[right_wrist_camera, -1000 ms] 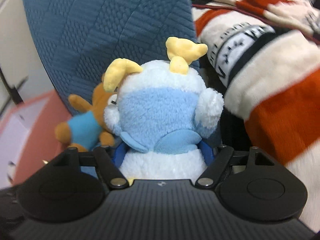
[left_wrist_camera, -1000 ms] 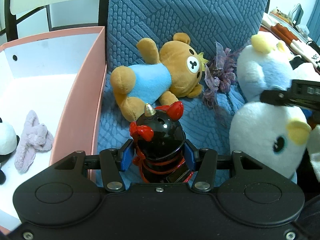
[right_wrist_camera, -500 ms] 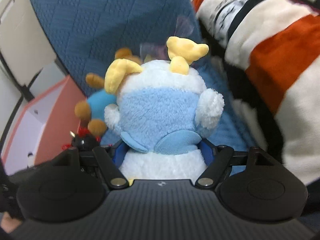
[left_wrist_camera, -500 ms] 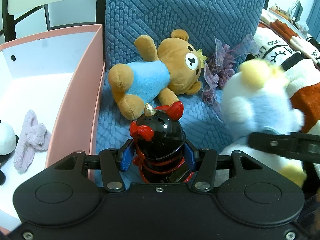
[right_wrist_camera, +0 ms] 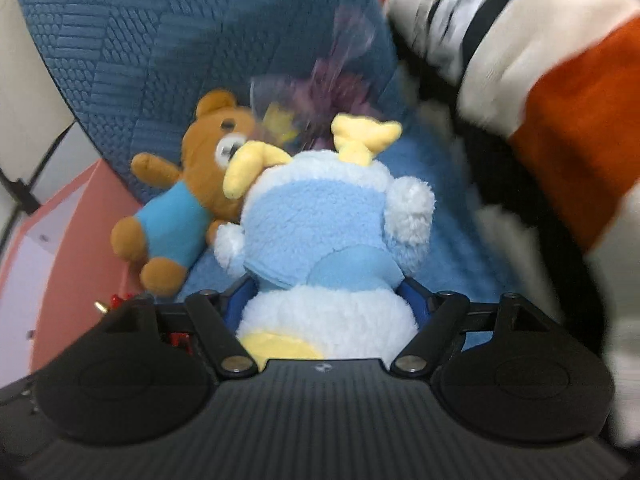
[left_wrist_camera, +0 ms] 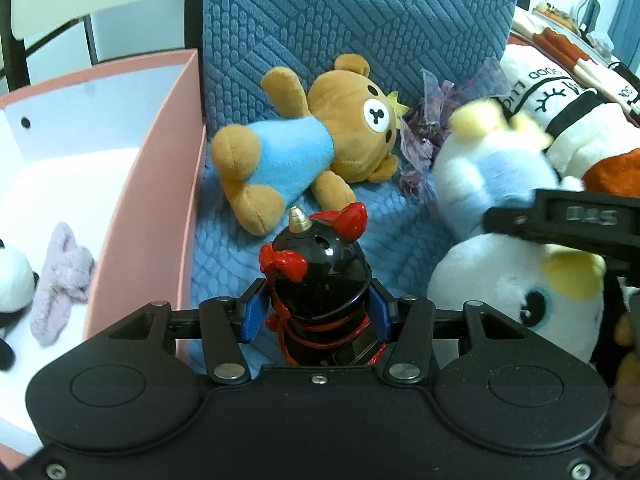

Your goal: Organize objects

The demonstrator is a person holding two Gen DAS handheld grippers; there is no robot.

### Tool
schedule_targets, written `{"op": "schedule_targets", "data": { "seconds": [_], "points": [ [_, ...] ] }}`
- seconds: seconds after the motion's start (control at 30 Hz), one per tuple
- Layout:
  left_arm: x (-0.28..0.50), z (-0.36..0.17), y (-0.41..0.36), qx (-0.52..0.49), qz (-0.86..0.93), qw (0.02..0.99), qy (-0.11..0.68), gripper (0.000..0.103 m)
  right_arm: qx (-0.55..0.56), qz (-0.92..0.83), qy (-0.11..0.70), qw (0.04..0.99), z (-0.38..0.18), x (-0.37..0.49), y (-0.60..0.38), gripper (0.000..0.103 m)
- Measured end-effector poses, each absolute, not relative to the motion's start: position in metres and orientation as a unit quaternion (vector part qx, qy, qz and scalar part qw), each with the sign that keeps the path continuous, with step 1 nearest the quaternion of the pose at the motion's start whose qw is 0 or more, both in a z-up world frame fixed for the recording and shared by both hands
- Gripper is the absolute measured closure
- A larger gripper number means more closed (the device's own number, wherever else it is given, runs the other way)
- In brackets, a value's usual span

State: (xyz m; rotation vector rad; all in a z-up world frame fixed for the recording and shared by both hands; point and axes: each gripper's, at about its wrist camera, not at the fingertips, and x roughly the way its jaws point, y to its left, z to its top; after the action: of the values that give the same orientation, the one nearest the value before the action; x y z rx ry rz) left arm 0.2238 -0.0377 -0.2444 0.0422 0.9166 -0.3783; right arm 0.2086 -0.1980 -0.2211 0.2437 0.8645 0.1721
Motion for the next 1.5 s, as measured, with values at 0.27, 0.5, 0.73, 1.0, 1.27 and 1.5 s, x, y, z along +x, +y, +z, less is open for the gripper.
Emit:
{"op": "schedule_targets", "data": {
  "seconds": [0.27,0.5,0.73,1.0,1.27,1.5],
  "points": [
    [0.211,-0.238,-0.029,0.004,-0.172,0.878,0.447,0.054,0.142,0.133,0.429,0.882,-0.209,0.184,-0.211,0.027],
    [0.2,-0.208,-0.019,0.003,-0.176,0.882,0.437,0.054,0.14,0.146,0.436,0.877,-0.195,0.174,-0.207,0.028],
    [0.19,-0.174,-0.005,-0.007,-0.189,0.879,0.438,0.054,0.148,0.139,0.448,0.871,-0.178,0.154,-0.209,0.028],
    [0.182,-0.135,0.019,-0.022,-0.19,0.879,0.438,0.054,0.162,0.161,0.449,0.864,-0.148,0.139,-0.21,0.028],
    [0.183,-0.103,0.038,-0.029,-0.188,0.877,0.441,0.054,0.153,0.17,0.446,0.865,-0.112,0.133,-0.201,0.028],
    [0.189,-0.081,0.067,-0.042,-0.172,0.878,0.444,0.054,0.163,0.175,0.446,0.863,-0.091,0.13,-0.19,0.028]
  ]
}}
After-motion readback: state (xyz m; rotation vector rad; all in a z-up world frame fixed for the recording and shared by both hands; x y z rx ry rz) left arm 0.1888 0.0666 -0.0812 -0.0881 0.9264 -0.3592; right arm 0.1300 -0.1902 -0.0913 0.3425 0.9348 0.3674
